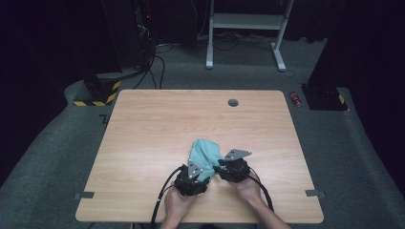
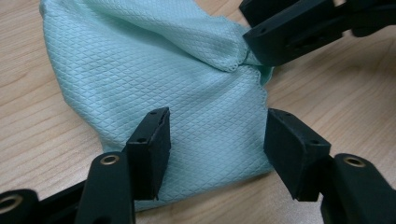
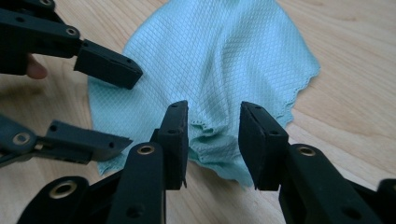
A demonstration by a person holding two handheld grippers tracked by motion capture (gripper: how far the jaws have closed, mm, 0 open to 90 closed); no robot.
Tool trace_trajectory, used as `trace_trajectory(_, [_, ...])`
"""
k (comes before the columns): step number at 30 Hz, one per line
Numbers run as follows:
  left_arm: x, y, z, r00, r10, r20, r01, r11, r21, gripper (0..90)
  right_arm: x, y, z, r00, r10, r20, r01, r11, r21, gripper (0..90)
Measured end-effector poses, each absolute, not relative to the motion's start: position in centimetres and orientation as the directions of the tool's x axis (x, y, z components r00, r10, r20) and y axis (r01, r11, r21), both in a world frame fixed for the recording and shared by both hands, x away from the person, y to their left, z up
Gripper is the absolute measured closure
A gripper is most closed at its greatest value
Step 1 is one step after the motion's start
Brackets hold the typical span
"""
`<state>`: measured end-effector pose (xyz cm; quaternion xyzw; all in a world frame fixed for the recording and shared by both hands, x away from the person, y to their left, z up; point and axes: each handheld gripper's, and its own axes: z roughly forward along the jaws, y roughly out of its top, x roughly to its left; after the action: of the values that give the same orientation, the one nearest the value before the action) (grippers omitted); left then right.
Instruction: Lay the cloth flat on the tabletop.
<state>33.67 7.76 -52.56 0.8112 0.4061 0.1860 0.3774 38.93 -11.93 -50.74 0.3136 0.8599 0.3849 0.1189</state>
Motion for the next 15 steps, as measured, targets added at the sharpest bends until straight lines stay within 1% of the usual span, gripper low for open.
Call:
trace_trajectory(2, [33.7, 7.8, -52.6, 0.601, 0.799, -0.005, 0.518, -0.386, 0.763, 41.4, 39.2, -11.8, -50.9, -0.775, 0.631, 0.032, 0.451, 0.517, 0.727, 75.2])
trace_trajectory(3, [33.7, 7.7, -52.6, 0.601, 0.799, -0.008, 0.52, -0.383, 0.763, 41.3, 39.2, -11.8, -50.9, -0.775, 0.631, 0.032, 0.451, 0.517, 0.727, 75.2])
trace_trajectory(4, [33.6, 7.7, -52.6, 0.6, 0.8, -0.009, 0.521, -0.382, 0.764, 41.4, 39.3, -11.8, -51.0, -0.774, 0.633, 0.023, 0.449, 0.523, 0.724, 84.5])
trace_trajectory(5, [33.6, 7.7, -52.6, 0.6, 0.8, -0.009, 0.521, -0.382, 0.764, 41.4, 39.3, -11.8, -50.9, -0.771, 0.637, 0.022, 0.451, 0.521, 0.725, 87.4])
trace_trajectory(6, [33.6, 7.7, -52.6, 0.6, 0.8, -0.009, 0.521, -0.382, 0.763, 41.3, 39.3, -12.0, -50.9, -0.77, 0.638, 0.022, 0.45, 0.518, 0.727, 88.8])
trace_trajectory(11, [33.6, 7.7, -52.6, 0.6, 0.8, -0.007, 0.521, -0.384, 0.763, 41.2, 39.1, -12.8, -50.7, -0.762, 0.647, 0.015, 0.442, 0.503, 0.743, 89.8])
trace_trajectory(15, [33.6, 7.7, -52.6, 0.599, 0.801, -0.007, 0.521, -0.383, 0.763, 41.1, 38.6, -14.4, -49.7, -0.75, 0.661, -0.001, 0.428, 0.486, 0.762, 90.0])
